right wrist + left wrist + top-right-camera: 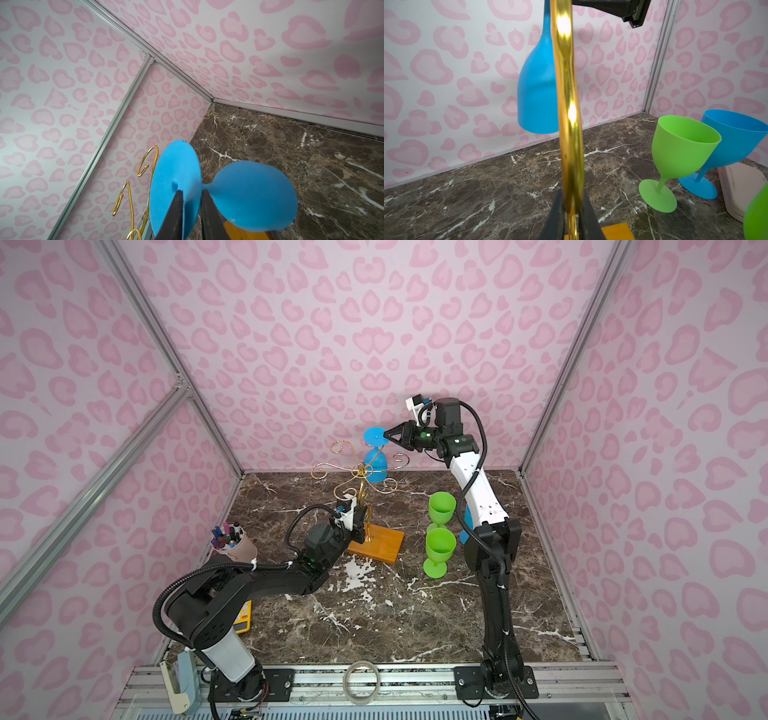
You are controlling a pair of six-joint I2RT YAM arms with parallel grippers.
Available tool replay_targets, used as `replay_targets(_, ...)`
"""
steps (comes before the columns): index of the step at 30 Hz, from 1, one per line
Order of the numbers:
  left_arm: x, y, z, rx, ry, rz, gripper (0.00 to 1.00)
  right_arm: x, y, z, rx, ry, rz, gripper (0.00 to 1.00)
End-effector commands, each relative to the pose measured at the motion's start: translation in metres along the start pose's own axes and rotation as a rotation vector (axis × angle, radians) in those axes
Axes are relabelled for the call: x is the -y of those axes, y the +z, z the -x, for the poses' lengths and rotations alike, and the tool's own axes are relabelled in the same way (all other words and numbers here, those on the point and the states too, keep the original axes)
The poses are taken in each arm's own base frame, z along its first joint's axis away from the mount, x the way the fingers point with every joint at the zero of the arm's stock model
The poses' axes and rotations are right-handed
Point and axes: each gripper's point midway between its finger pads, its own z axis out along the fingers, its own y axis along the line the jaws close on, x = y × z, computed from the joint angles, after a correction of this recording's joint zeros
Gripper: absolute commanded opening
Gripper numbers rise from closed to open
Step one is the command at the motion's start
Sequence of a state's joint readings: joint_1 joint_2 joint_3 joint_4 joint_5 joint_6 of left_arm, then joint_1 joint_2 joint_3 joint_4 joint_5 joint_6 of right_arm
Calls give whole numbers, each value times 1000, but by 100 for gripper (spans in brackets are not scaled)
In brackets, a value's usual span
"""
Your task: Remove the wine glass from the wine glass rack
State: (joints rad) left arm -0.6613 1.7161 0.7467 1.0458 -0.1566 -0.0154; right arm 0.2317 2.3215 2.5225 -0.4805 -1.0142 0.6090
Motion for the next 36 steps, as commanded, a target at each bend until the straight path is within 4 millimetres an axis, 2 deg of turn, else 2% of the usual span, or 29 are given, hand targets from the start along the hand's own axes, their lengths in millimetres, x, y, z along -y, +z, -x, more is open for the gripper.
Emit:
replay_targets(1, 2, 1, -4, -30, -12, -7, 3, -1, 2, 1, 3, -16, 15, 14)
replay_targets(10, 1, 0, -4, -32, -15, -4, 3, -3, -2, 4, 11, -8, 15, 4)
replay_targets(17, 0, 0, -4, -35, -18, 0, 3, -5, -7, 7, 18, 5, 15, 1)
replay_targets(27, 1, 0, -5, -36, -23, -1, 3, -1, -7, 1, 2, 33, 26, 0)
replay_targets(29, 1, 1, -5, -35, -24, -1, 3, -12, -14, 5, 13, 17, 31, 0)
replay_targets(36, 1, 1, -4, -36, -25, 0, 3, -14, -16, 4, 17, 23, 36, 0)
